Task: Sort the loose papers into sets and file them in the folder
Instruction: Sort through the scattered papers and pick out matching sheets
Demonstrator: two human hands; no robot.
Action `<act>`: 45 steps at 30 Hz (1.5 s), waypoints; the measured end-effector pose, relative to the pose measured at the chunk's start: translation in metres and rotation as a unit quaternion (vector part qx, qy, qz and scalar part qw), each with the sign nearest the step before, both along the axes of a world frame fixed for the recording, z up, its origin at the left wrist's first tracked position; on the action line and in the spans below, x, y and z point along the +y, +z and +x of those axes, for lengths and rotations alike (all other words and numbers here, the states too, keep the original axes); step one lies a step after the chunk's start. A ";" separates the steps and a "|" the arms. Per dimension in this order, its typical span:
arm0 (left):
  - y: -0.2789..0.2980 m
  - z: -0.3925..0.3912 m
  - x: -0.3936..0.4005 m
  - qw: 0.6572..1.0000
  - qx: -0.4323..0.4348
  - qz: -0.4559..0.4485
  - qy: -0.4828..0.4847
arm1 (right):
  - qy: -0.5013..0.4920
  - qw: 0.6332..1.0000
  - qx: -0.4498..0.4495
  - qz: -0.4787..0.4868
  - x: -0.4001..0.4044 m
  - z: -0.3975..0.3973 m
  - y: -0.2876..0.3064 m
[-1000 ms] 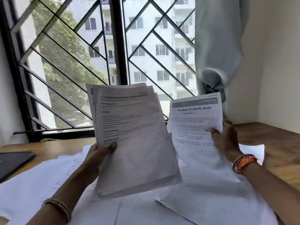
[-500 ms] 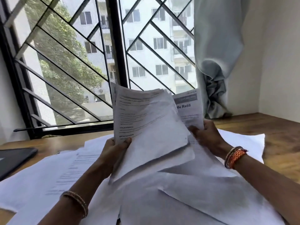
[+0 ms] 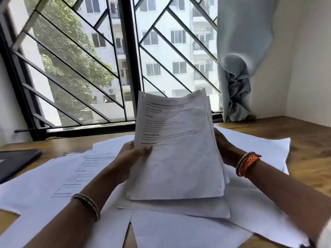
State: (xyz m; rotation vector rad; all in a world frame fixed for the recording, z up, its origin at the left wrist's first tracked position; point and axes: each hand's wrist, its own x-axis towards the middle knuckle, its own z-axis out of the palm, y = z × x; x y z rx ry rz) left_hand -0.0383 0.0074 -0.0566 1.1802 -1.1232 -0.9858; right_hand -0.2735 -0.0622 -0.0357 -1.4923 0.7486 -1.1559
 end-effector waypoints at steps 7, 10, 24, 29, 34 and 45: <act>-0.006 0.041 -0.012 0.973 -0.026 -0.038 0.228 | -0.153 0.771 0.615 -0.069 -0.045 -0.071 -0.016; -0.013 0.054 -0.012 0.966 -0.077 0.003 0.246 | -0.158 0.708 0.684 -0.073 -0.051 -0.070 -0.023; -0.018 0.042 -0.011 0.970 -0.142 0.016 0.199 | -0.248 0.806 0.458 -0.282 -0.032 -0.058 -0.005; -0.021 0.045 -0.015 0.967 -0.128 0.017 0.220 | 0.003 0.983 -0.180 -0.030 -0.015 -0.050 0.022; -0.021 0.035 -0.011 0.969 -0.123 -0.031 0.213 | -0.021 0.995 -0.084 0.045 -0.015 -0.047 -0.004; -0.010 0.025 -0.008 0.967 -0.087 -0.132 0.200 | -0.004 0.998 -0.051 0.025 -0.030 -0.044 -0.014</act>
